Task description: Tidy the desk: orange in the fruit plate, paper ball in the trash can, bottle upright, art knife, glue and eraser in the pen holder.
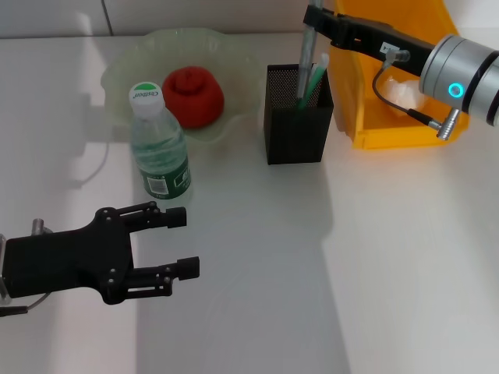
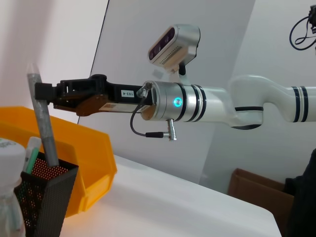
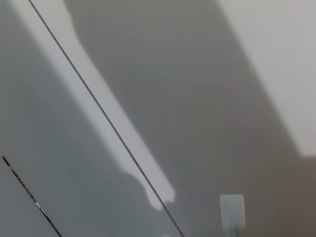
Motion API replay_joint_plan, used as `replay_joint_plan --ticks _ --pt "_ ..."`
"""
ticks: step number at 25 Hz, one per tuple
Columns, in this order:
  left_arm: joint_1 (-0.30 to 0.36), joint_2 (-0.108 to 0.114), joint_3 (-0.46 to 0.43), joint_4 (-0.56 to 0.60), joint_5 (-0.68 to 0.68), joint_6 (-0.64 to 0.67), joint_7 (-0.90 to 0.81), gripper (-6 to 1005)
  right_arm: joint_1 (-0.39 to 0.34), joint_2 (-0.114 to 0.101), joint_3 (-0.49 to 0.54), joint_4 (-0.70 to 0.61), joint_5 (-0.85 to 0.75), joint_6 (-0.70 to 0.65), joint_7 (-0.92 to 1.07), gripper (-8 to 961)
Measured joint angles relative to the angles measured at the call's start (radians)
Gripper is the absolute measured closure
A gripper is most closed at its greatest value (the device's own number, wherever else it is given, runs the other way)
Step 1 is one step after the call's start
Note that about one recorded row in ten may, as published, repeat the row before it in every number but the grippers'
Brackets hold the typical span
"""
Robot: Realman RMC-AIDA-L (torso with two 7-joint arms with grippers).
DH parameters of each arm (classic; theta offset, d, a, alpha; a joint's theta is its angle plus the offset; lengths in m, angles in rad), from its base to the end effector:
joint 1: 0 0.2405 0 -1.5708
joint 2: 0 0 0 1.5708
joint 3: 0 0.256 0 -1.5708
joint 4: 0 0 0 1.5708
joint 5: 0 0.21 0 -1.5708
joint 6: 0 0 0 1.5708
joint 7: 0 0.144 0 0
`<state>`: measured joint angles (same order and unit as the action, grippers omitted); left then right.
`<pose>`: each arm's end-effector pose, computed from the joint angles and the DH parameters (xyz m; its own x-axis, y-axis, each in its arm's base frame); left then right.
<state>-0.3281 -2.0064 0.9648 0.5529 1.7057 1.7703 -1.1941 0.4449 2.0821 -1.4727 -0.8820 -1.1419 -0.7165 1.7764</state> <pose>-0.2863 0.2503 -0.0002 0.7326 0.3061 0.6079 0.3651 -0.9305 0.0285 0.1913 0.3993 -0.0205 0.4136 -0.4366 -0.7990 -0.8331 -0.5355 -0.1386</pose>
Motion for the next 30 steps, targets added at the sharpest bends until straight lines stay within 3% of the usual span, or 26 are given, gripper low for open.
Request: replay_joint_plan --ticks 15,20,22,24,26,27,28,29,30 --pt "-0.004 -0.002 0.0 -0.003 0.0 0.0 0.001 218 0.01 -0.001 0.014 0.033 -0.003 -0.044 -0.058 692" --pt "-0.005 -0.004 0.0 0.0 0.0 0.0 0.0 218 -0.012 0.0 0.046 0.013 0.0 -0.13 -0.059 548" --pt "-0.005 -0.005 -0.009 0.001 0.0 0.002 -0.007 219 -0.05 -0.003 0.13 -0.029 -0.006 -0.285 -0.06 491" --pt "-0.005 -0.004 -0.014 0.001 0.0 0.005 -0.008 219 -0.063 -0.005 0.161 -0.044 -0.013 -0.35 -0.063 405" --pt "-0.005 0.0 -0.034 -0.001 0.0 0.022 -0.009 219 -0.094 -0.01 0.241 -0.07 -0.038 -0.524 -0.075 320" --pt "-0.004 0.007 -0.054 -0.004 -0.001 0.041 -0.009 219 -0.118 -0.016 0.342 -0.074 -0.081 -0.733 -0.111 277" --pt "-0.004 0.007 -0.054 -0.004 -0.001 0.041 -0.009 219 -0.118 -0.016 0.342 -0.074 -0.081 -0.733 -0.111 269" --pt "-0.002 0.012 -0.065 -0.005 0.0 0.054 -0.01 219 -0.132 -0.024 0.427 -0.062 -0.152 -0.933 -0.16 262" --pt "0.0 0.018 -0.073 -0.006 0.001 0.067 -0.013 219 -0.132 -0.024 0.427 -0.062 -0.152 -0.933 -0.16 254"
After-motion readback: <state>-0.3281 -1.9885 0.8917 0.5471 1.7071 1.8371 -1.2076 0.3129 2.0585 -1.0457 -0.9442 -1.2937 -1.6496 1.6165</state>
